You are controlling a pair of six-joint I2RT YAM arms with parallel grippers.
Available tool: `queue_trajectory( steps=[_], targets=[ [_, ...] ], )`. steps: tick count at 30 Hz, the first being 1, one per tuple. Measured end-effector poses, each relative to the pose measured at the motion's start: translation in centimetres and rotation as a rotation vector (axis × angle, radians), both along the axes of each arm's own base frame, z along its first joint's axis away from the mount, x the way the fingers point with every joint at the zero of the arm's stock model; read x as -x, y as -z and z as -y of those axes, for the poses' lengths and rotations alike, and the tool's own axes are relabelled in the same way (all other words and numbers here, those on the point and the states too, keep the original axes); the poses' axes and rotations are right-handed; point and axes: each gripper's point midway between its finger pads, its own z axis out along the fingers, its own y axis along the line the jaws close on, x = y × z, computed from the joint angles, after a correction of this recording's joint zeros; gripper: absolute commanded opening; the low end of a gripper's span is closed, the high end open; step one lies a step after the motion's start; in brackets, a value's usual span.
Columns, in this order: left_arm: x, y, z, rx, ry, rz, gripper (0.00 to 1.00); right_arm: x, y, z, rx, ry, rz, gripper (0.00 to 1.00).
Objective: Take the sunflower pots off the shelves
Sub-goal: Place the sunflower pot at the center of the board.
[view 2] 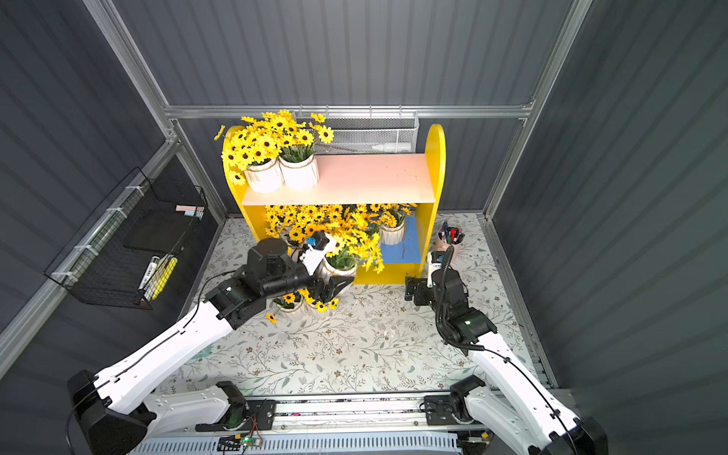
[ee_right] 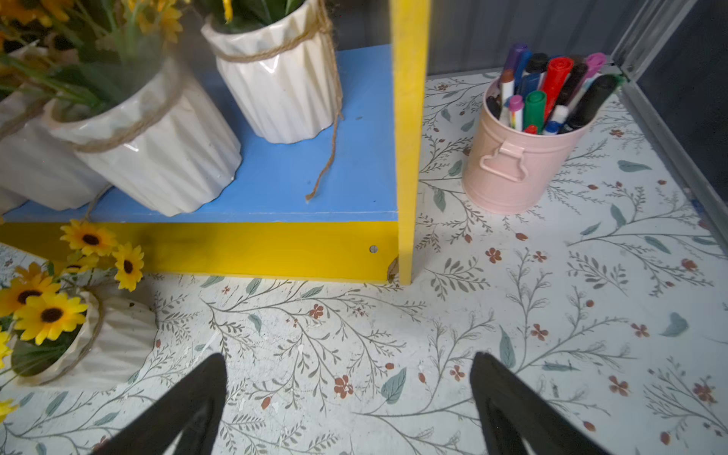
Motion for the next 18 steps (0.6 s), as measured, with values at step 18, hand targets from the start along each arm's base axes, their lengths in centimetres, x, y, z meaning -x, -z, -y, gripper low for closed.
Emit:
queue_trajectory(
  steps=[18],
  targets=[
    [3.2, 10.2, 8.9, 0.022, 0.199, 0.024, 0.00, -1.5, -3.8, 3.6, -0.101, 0.109, 0.093, 0.97]
  ],
)
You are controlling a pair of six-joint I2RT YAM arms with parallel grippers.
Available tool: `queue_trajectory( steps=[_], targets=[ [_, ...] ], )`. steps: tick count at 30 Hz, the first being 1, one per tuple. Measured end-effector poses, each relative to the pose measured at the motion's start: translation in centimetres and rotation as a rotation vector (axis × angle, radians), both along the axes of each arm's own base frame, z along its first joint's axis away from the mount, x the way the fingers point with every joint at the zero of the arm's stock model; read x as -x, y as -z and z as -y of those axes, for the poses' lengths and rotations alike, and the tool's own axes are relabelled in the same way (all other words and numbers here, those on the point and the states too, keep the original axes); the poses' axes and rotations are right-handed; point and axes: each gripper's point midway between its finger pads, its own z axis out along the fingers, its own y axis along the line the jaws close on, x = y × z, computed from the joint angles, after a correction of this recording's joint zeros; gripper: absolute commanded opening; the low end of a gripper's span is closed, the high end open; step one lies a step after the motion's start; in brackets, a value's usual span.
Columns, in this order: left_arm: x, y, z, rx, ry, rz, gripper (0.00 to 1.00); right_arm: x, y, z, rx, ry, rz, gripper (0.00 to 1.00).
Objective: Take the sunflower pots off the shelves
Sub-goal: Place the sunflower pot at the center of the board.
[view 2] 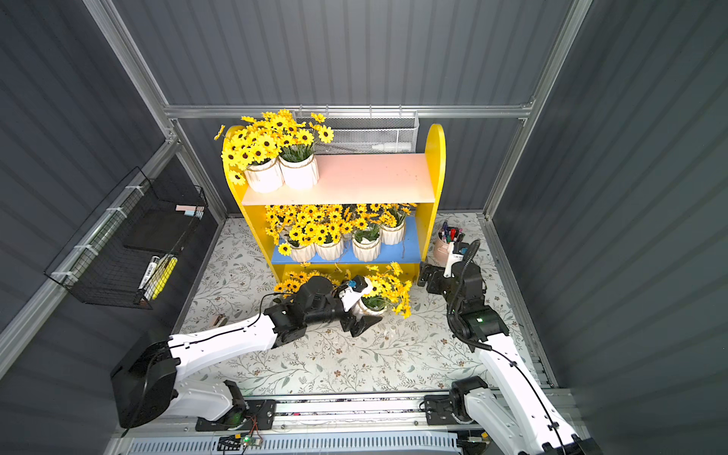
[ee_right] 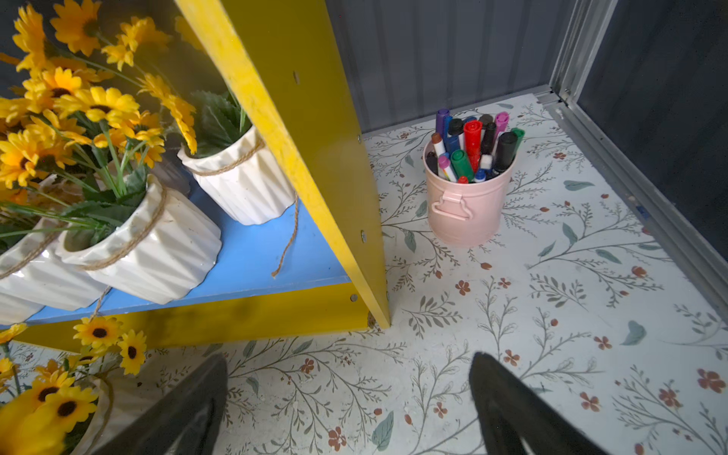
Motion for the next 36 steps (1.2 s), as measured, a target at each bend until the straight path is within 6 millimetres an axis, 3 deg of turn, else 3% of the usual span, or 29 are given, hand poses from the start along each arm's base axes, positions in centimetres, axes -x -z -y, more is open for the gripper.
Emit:
queue_trajectory(
  steps=[8, 17, 25, 36],
  targets=[
    [-0.6, 3.7, 3.9, 0.062, 0.041, -0.005, 0.00, -0.4, -1.2, 1.3, -0.025, 0.029, 0.032, 0.97],
    [-1.3, 9.1, 6.0, 0.102, 0.055, -0.023, 0.00, -0.5, -3.7, 0.3, -0.063, -0.031, 0.096, 0.96],
    [-2.8, 11.5, 7.8, 0.182, 0.029, -0.036, 0.00, -0.4, -4.0, -0.2, -0.073, -0.057, 0.102, 0.96],
    [-5.8, 11.9, 9.6, 0.279, -0.024, 0.009, 0.00, -1.0, -4.1, -0.8, -0.091, -0.086, 0.112, 0.96]
  ],
)
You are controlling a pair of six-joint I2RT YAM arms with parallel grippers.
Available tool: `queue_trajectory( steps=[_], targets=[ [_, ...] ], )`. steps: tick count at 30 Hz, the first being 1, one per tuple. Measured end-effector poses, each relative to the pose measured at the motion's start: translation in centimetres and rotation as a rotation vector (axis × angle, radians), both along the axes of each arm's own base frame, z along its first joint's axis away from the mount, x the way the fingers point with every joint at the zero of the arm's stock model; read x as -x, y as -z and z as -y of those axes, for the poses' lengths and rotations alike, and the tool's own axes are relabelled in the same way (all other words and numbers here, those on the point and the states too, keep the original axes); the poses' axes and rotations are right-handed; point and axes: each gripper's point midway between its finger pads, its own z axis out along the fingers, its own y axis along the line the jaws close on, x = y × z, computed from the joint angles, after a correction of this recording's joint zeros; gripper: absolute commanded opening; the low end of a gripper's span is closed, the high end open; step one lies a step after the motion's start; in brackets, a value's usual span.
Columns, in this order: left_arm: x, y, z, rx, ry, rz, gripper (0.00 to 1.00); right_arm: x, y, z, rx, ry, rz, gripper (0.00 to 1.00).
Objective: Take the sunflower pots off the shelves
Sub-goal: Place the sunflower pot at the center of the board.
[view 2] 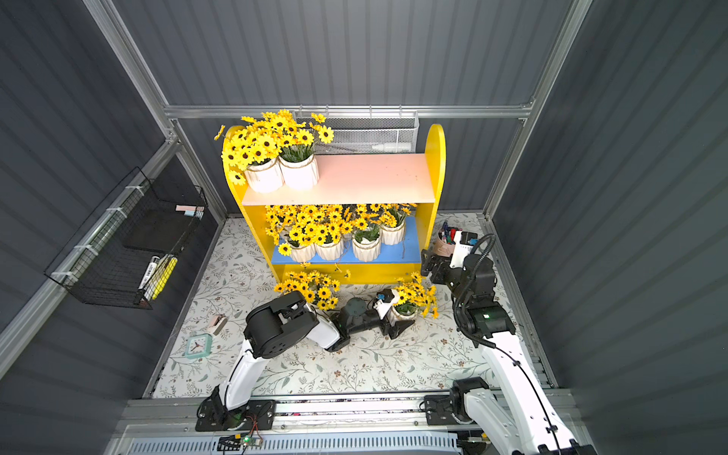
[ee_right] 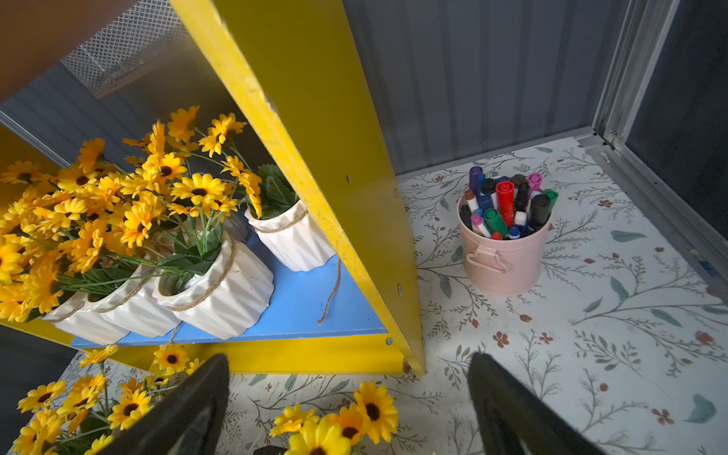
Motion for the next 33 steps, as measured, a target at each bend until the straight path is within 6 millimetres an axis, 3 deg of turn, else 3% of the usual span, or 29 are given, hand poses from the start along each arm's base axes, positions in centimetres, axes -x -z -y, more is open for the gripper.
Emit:
queue_trajectory(
  steps=[3, 5, 7, 8, 9, 10, 15, 25, 33],
  targets=[
    [-1.5, 0.0, 0.5, 0.026, -0.020, 0.005, 0.05, -0.1, -0.3, -0.1, -0.006, -0.006, 0.011, 0.96],
    [-2.5, 0.0, 0.9, 0.042, -0.029, 0.006, 0.19, -0.2, -0.2, -0.2, -0.007, -0.010, 0.010, 0.97],
    [-3.1, 0.0, 1.5, 0.048, -0.027, 0.007, 0.41, -0.2, -0.2, -0.2, -0.007, -0.011, 0.008, 0.98],
    [-3.3, 0.0, 1.8, 0.047, -0.025, 0.007, 0.58, -0.2, -0.2, -0.3, -0.007, -0.012, 0.008, 0.99],
    [-3.4, 0.0, 1.9, 0.044, -0.023, 0.004, 0.86, -0.2, -0.2, -0.3, -0.008, -0.012, 0.008, 0.99],
    [-3.6, 0.0, 2.0, 0.038, -0.021, 0.000, 0.99, -0.2, -0.2, -0.3, -0.007, -0.013, 0.008, 0.99],
    [-3.5, 0.6, 2.2, -0.019, -0.006, -0.017, 0.99, 0.0, -0.4, -0.2, -0.008, -0.013, 0.015, 0.99],
    [-1.9, 0.6, 0.6, -0.173, 0.020, -0.088, 0.99, 1.5, -1.7, 0.2, -0.015, 0.004, 0.054, 0.99],
    [-3.2, 0.6, -0.2, -0.162, 0.003, -0.107, 0.99, 4.2, 3.8, 2.6, -0.017, 0.139, -0.161, 0.93]
  ],
)
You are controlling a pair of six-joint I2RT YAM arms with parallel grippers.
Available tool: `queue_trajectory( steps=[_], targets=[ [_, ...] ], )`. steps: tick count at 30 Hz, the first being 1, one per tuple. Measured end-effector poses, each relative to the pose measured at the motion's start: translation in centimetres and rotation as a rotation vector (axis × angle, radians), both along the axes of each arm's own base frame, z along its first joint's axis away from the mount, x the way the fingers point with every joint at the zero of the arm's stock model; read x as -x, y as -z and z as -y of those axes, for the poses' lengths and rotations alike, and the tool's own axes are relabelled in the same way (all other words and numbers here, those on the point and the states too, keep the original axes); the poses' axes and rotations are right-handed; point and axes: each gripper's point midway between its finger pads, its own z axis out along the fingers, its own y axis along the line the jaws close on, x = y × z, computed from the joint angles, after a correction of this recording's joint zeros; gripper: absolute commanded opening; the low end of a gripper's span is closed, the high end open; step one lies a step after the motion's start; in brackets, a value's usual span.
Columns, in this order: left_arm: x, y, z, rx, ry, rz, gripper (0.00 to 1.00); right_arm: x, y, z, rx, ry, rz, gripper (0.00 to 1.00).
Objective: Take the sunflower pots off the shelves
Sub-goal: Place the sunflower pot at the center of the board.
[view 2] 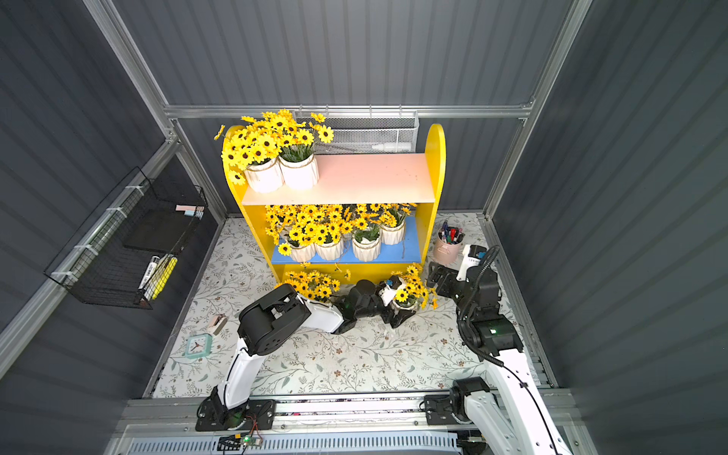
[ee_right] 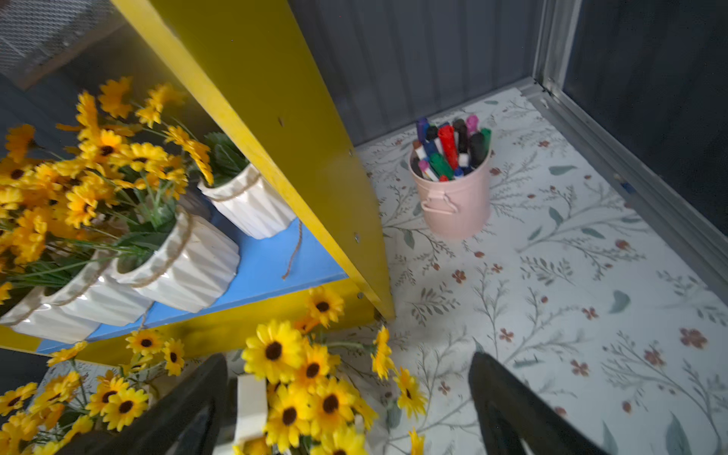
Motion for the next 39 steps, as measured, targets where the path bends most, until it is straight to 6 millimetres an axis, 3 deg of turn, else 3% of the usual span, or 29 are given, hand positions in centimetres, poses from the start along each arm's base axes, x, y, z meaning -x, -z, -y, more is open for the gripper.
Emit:
queue_trajectory(
  steps=[4, 8, 10, 19, 27, 39],
  targets=[
    [-2.1, -0.1, -1.3, 0.036, -0.048, -0.024, 0.99, 1.0, 4.6, 0.1, -0.040, 0.024, -0.150, 0.86],
    [-2.9, -0.4, -1.7, 0.049, -0.054, -0.047, 0.99, 2.7, 10.7, -1.0, -0.121, 0.004, -0.321, 0.84],
    [-3.0, -0.3, -1.7, 0.047, -0.052, -0.055, 0.99, 3.6, 12.6, -1.5, -0.157, -0.006, -0.378, 0.84],
    [-2.3, -0.3, -1.4, 0.031, -0.022, -0.080, 0.99, 4.9, 18.1, -4.0, -0.317, -0.054, -0.511, 0.87],
    [-0.3, -0.3, -0.2, 0.014, 0.034, -0.090, 0.99, 3.7, 20.0, -5.0, -0.356, -0.083, -0.548, 0.91],
    [-1.7, -0.8, -0.7, 0.002, 0.016, -0.126, 0.99, 2.3, 20.0, -6.5, -0.273, -0.121, -0.512, 0.99]
  ],
)
